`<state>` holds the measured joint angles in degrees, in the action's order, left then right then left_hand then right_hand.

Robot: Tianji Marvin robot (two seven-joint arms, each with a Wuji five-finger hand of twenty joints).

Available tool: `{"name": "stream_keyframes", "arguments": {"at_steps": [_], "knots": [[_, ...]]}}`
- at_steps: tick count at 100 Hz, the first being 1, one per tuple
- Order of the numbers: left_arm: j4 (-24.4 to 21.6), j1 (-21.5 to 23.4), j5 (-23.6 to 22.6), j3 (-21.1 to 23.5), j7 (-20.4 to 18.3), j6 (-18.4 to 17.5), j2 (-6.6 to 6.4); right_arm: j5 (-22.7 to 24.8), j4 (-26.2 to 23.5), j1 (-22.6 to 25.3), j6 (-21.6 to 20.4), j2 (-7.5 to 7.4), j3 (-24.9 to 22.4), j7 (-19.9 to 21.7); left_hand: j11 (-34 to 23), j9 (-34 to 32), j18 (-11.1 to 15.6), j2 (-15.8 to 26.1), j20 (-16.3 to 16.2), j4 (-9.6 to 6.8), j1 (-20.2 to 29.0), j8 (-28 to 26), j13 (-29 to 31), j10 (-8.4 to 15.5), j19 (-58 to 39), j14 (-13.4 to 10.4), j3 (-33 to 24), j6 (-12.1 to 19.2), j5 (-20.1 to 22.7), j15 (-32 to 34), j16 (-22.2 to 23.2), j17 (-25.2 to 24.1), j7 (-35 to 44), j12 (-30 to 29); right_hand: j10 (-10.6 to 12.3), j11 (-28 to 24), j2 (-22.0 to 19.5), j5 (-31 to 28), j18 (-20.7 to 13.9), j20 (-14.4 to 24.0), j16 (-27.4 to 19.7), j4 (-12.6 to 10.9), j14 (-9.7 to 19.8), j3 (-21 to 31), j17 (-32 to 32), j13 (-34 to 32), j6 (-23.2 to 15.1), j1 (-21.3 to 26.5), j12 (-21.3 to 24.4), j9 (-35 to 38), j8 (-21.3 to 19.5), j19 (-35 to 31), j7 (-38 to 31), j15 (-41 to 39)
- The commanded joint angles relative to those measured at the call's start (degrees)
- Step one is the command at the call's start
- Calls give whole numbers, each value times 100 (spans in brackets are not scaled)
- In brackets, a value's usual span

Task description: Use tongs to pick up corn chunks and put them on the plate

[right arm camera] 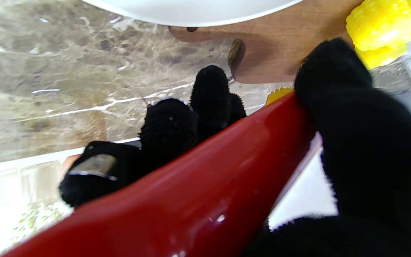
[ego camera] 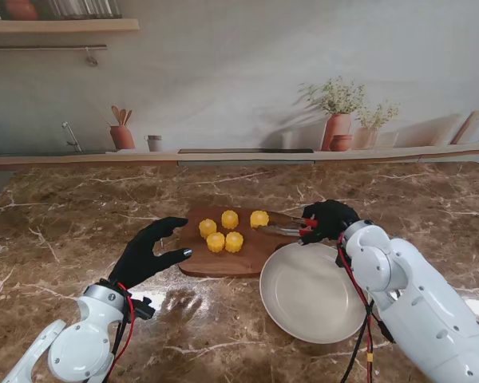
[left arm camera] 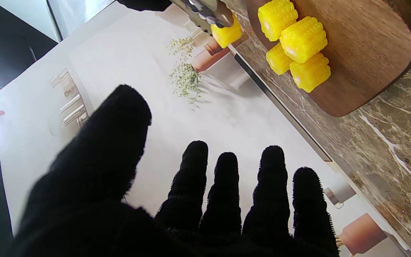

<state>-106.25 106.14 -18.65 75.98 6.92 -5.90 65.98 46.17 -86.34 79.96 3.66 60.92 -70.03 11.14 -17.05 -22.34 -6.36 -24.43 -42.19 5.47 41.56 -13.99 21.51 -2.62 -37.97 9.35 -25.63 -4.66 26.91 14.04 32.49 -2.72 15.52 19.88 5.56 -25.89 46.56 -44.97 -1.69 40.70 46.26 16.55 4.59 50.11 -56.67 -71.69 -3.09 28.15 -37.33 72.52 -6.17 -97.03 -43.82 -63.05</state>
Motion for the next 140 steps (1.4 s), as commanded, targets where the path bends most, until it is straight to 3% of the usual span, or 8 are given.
{"name": "stream_keyframes", "arguments": {"at_steps": [1,28,46,58,73,90,117,140], "knots": [[-27,72,-16,5,12,-15,-3,81,-328,419,66,-75,-273,138,147,-3,256,147,20,-152,-43,-39,-215,176,159,-215,238,118,119,-192,-55,-103,-123,-43,41,-169,-815,-734,-325,307,105,-107,-67,1025,-422,-316,-1077,851,-55,315,-29,-1128,-1024,-28],[-8,83,-55,20,25,-98,-7,381,-1629,2050,284,-76,-1541,361,174,12,253,176,26,-165,-21,-41,-255,192,313,-236,318,126,115,-224,-75,-133,-145,-51,3,-221,-880,-739,-365,320,122,-144,-70,854,-336,-250,-1033,978,-126,281,-121,-1097,-1001,22],[35,6,-44,-41,34,-150,-4,571,-1916,2616,492,-67,-1887,462,175,6,265,175,11,-173,-15,-47,-255,192,399,-256,339,123,120,-231,-81,-128,-144,-47,-10,-227,-912,-752,-373,332,119,-161,-39,774,-311,-225,-1031,1009,-157,283,-157,-1089,-1000,61],[32,-33,-47,-72,20,-149,-8,654,-1878,2684,517,-89,-1935,608,176,5,274,169,-6,-175,-20,-51,-258,195,435,-252,346,127,120,-235,-84,-131,-142,-46,-3,-221,-903,-731,-415,341,113,-172,-3,741,-314,-233,-994,1007,-169,280,-145,-1081,-964,86],[16,-60,-66,-76,-22,-120,-18,678,-1849,2687,550,-93,-1944,629,180,12,276,154,-27,-176,-35,-54,-261,202,486,-261,348,127,118,-237,-85,-133,-141,-46,-106,-71,-447,-354,-631,349,122,-124,123,695,-312,-83,-420,693,-234,-22,-49,-1014,-696,141],[8,-76,-90,-56,-71,-97,-29,765,-2009,2720,615,-96,-2024,729,178,14,286,144,-72,-176,-40,-55,-261,208,497,-274,338,125,117,-239,-88,-126,-138,-45,-173,71,-287,-616,-772,477,214,-244,205,483,-61,293,48,366,-312,-509,-1671,-840,1544,191],[16,-117,-115,-54,-139,-63,-45,851,-2281,2675,567,-62,-2080,563,178,19,289,155,-113,-174,-39,-49,-268,196,524,-279,331,108,111,-243,-90,-122,-148,-47,-189,68,-348,-520,-796,503,256,-367,226,516,-10,383,113,256,-301,-635,-1792,-832,1667,109],[17,-188,-110,-89,-210,-27,-57,915,-2234,2238,392,-78,-1679,523,179,34,301,160,-127,-173,-36,-45,-277,188,563,-279,342,99,104,-244,-92,-121,-156,-49,-212,45,-484,-346,-836,508,305,-466,274,625,-27,429,211,158,-306,-795,-1839,-833,1789,-24]]}}
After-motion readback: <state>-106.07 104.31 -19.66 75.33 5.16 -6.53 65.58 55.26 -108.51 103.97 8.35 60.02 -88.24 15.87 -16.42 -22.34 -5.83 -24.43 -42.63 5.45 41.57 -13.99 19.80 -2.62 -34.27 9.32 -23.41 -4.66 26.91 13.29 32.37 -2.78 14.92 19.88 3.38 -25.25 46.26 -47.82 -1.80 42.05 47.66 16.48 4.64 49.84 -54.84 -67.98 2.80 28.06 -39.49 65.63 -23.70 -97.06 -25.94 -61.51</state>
